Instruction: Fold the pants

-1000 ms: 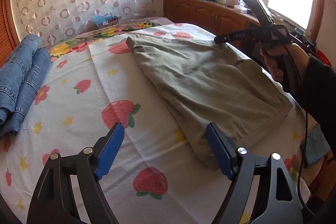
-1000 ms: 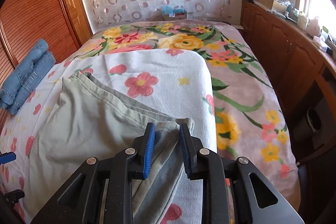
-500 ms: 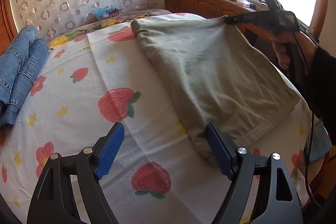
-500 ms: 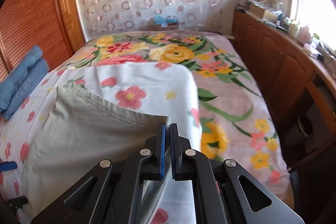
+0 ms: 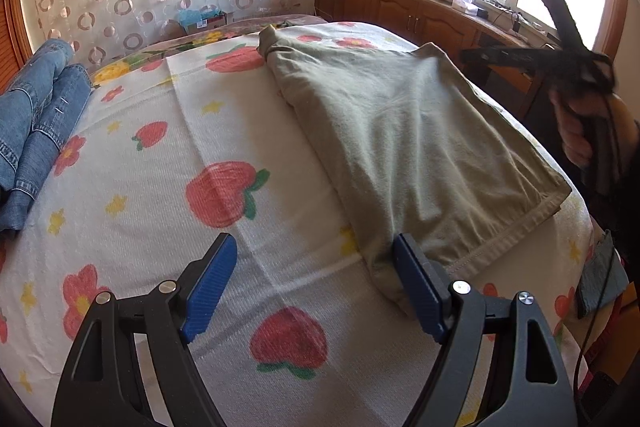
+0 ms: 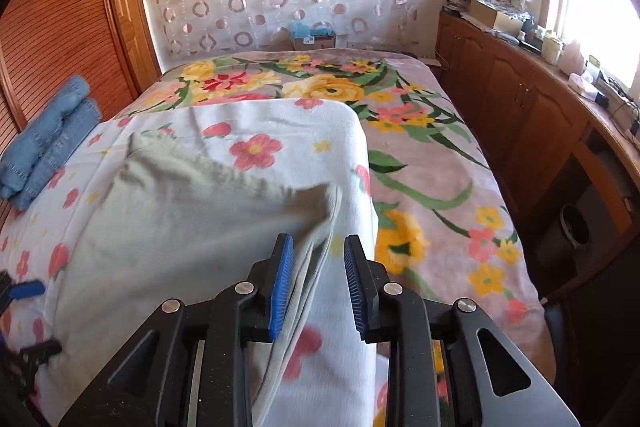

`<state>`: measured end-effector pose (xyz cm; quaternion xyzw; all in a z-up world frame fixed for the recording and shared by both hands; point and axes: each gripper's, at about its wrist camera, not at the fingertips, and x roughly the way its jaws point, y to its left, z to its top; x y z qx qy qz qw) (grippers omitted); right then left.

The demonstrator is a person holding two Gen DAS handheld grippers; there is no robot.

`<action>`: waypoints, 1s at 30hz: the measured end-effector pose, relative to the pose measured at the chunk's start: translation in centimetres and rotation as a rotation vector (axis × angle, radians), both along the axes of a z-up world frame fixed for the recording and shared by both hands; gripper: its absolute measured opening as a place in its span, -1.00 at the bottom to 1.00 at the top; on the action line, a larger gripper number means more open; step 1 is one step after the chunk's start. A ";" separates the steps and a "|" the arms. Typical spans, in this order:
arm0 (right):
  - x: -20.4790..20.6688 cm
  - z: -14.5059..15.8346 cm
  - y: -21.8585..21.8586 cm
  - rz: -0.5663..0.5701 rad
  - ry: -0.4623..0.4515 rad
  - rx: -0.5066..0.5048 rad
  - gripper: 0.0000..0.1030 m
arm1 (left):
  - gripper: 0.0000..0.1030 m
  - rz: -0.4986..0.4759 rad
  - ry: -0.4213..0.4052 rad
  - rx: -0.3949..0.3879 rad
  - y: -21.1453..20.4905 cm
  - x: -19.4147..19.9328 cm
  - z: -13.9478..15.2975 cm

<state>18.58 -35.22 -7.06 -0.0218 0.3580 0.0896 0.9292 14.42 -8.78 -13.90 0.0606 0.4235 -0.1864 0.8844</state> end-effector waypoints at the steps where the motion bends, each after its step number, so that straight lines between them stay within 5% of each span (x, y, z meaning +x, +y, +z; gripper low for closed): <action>1: -1.3 0.0 0.1 0.001 -0.002 -0.001 -0.47 | 0.57 0.000 0.000 0.003 0.0 0.0 0.0; 7: -9.1 -0.8 1.0 0.044 -0.018 -0.032 -0.47 | 0.58 -0.001 -0.001 0.008 -0.1 0.0 0.0; 14: -14.6 -1.1 0.7 0.037 -0.013 0.043 -0.47 | 0.59 0.000 -0.002 0.014 -0.1 -0.1 0.0; 30: -16.0 -1.5 0.5 0.043 0.030 0.105 -0.48 | 0.60 0.004 -0.024 0.004 -0.2 -1.0 0.8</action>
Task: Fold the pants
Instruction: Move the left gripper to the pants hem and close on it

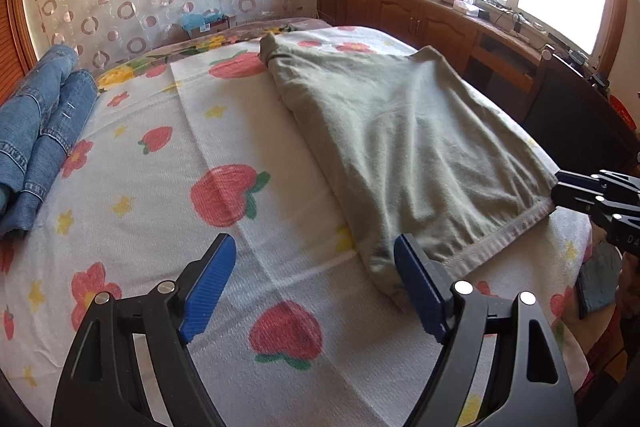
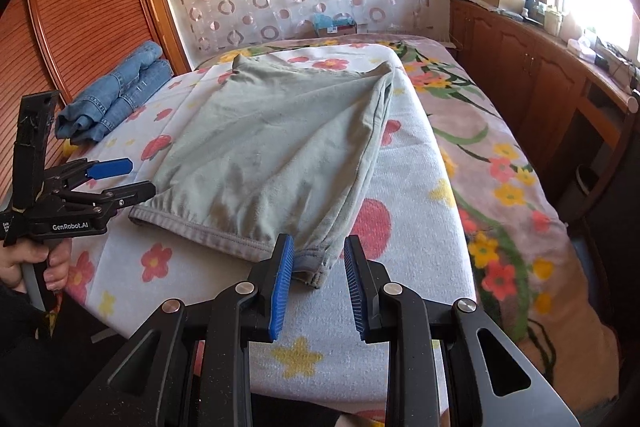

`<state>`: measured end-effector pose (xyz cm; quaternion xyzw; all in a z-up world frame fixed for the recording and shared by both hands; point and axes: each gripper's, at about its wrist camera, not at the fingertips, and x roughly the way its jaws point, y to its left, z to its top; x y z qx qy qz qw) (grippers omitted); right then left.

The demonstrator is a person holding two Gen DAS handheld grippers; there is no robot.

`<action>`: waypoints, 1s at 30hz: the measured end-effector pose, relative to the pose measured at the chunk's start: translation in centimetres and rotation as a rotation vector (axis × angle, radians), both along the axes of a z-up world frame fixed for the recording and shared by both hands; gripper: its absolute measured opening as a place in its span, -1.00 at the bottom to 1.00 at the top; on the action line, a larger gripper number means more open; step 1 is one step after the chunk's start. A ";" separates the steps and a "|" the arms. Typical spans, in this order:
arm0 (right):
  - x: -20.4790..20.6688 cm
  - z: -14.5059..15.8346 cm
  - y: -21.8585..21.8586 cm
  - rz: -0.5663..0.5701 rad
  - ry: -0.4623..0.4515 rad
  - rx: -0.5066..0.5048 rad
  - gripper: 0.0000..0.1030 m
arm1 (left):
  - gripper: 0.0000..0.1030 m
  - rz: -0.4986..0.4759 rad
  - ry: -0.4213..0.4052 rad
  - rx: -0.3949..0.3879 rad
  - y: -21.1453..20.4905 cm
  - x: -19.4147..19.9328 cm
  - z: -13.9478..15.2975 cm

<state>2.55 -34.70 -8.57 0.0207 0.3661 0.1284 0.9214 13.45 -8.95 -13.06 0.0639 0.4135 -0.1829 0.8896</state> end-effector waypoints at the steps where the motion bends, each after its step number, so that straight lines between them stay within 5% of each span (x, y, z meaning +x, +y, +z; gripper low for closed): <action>1: -0.2 -0.2 0.1 0.005 0.002 0.006 -0.53 | 0.59 -0.008 -0.011 -0.011 -0.1 -0.4 0.4; 5: -0.5 -0.2 0.3 0.009 -0.001 0.030 -0.78 | 0.36 -0.051 -0.011 -0.046 -0.6 -1.2 1.2; 17: -1.5 0.2 0.8 0.019 -0.022 0.043 -0.84 | 0.00 -0.106 0.039 -0.051 -2.1 -1.5 0.2; 23: -1.3 -0.1 1.0 0.010 -0.001 0.039 -0.84 | -0.46 -0.126 0.036 -0.056 -2.3 -1.8 0.3; 25: -1.2 0.0 1.1 0.011 -0.002 0.041 -0.84 | -0.81 -0.123 0.027 -0.050 -2.3 -2.0 0.4; 30: -1.4 0.5 1.0 0.027 -0.022 0.050 -0.85 | -0.89 -0.109 -0.007 -0.076 -1.1 -2.4 1.9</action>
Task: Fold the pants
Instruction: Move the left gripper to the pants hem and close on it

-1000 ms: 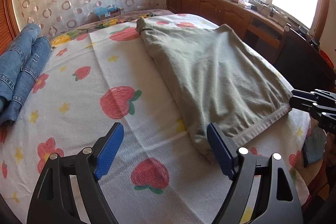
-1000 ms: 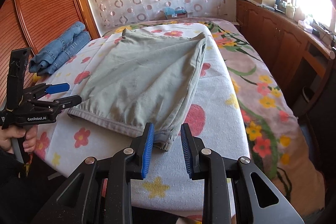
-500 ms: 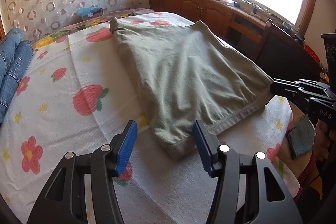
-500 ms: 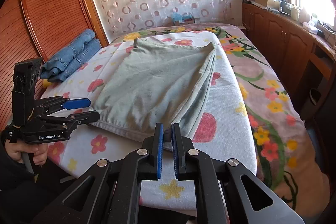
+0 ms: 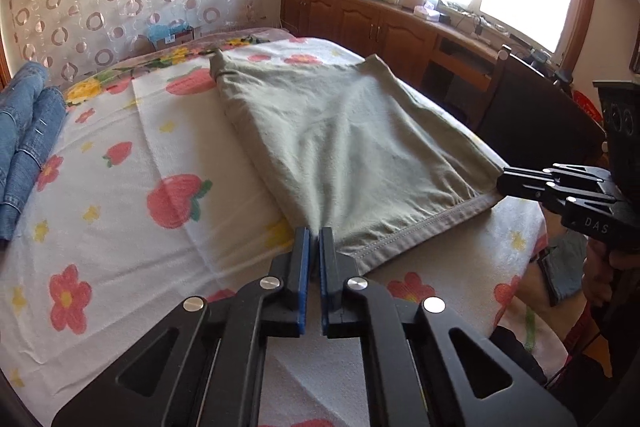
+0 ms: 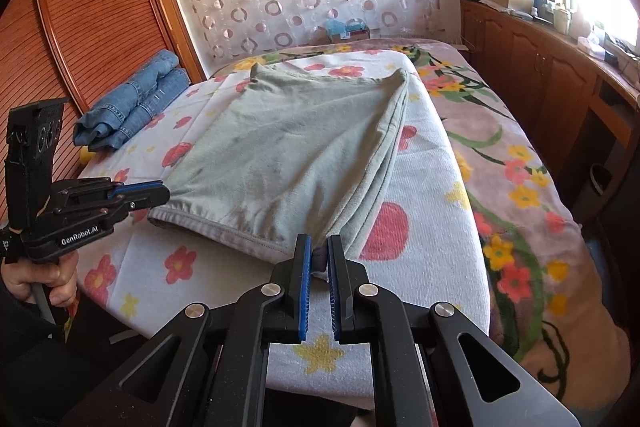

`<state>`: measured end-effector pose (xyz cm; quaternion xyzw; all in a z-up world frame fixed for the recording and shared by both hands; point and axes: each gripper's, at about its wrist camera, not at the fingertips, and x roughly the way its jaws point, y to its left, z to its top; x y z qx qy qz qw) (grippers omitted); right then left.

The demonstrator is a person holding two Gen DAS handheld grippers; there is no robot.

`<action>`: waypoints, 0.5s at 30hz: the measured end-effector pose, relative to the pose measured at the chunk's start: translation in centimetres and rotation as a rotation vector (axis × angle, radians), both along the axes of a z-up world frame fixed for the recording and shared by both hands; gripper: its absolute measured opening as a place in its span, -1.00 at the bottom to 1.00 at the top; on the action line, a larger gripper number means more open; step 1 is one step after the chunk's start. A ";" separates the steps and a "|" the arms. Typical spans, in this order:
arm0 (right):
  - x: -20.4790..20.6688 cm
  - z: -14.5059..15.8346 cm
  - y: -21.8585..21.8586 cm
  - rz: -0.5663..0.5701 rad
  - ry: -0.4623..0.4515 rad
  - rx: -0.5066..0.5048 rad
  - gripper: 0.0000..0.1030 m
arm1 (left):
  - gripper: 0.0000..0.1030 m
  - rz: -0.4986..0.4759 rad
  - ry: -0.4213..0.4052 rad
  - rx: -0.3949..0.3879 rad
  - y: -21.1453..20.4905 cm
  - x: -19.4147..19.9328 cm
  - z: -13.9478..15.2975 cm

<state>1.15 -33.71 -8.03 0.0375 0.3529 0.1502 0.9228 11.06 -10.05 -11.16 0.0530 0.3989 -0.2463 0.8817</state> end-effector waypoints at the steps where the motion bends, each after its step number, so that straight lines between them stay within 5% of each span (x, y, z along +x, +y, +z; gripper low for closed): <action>1: -0.1 0.1 0.1 0.005 -0.004 0.002 -0.85 | -0.93 0.008 -0.006 0.002 0.2 0.0 0.2; 15: 0.3 -1.1 0.2 -0.011 0.036 -0.021 -0.85 | -0.80 0.033 0.041 -0.005 0.7 0.7 -0.8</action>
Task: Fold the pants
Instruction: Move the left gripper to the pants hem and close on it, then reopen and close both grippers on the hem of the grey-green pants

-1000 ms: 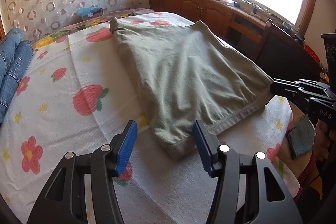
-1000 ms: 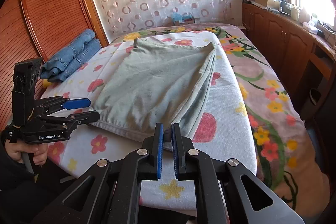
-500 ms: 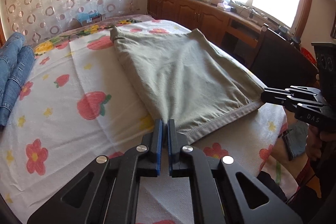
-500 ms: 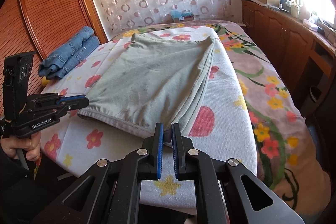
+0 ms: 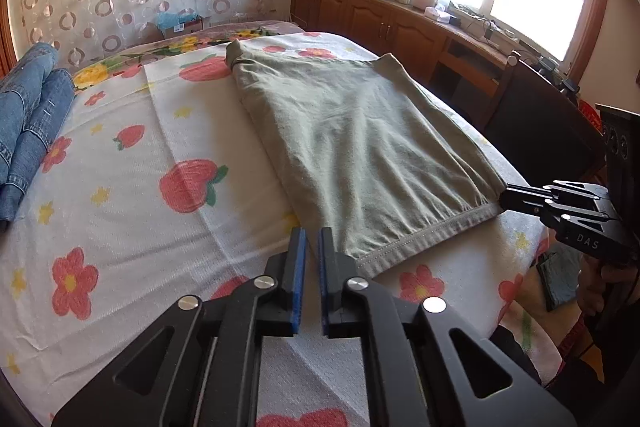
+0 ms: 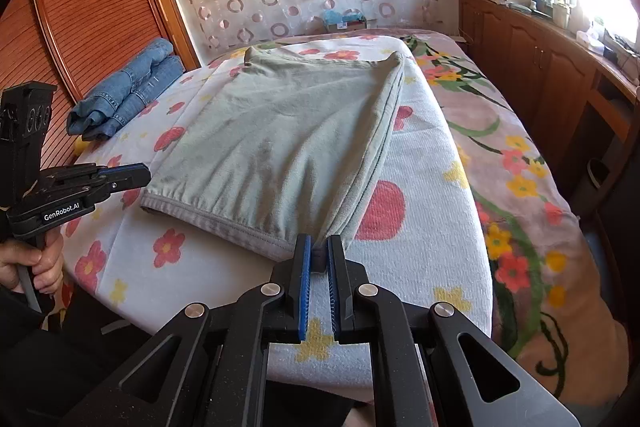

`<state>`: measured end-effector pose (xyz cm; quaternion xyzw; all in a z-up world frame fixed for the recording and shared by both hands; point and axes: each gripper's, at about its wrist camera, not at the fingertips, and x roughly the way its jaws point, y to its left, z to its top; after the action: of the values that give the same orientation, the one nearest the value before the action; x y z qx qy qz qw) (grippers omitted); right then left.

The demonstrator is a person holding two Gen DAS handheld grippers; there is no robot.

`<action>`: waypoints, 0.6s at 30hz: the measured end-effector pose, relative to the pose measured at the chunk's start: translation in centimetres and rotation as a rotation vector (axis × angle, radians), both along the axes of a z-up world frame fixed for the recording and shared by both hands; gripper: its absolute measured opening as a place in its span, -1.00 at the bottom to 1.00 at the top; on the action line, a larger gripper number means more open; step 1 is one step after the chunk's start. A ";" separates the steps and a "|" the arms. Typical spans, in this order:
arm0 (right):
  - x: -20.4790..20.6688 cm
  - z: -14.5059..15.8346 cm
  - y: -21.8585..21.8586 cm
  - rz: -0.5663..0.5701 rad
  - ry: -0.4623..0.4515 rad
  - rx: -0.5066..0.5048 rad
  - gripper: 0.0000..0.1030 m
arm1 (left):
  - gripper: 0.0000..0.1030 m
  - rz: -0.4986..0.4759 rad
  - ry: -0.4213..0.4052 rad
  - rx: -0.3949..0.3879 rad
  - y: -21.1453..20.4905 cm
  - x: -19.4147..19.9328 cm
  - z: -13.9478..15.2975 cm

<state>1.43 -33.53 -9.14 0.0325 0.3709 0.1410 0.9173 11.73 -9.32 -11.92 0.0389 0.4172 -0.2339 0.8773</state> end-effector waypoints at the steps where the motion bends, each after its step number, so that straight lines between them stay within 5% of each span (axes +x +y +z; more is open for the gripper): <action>1: 0.0 0.1 0.0 0.000 -0.002 0.003 -0.85 | -0.75 -0.001 -0.004 0.007 -0.1 0.0 0.0; 7: -0.3 0.0 -0.2 -0.003 -0.008 0.008 -0.84 | -0.03 0.002 -0.002 0.023 -0.4 0.2 -0.3; 18: -0.7 0.0 -0.2 -0.019 -0.042 -0.023 -0.52 | 0.04 0.015 0.007 0.046 -0.7 0.4 -0.8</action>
<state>0.72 -33.78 -9.13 0.0223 0.3530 0.1288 0.9264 12.15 -9.99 -12.74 0.0553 0.4259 -0.2177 0.8764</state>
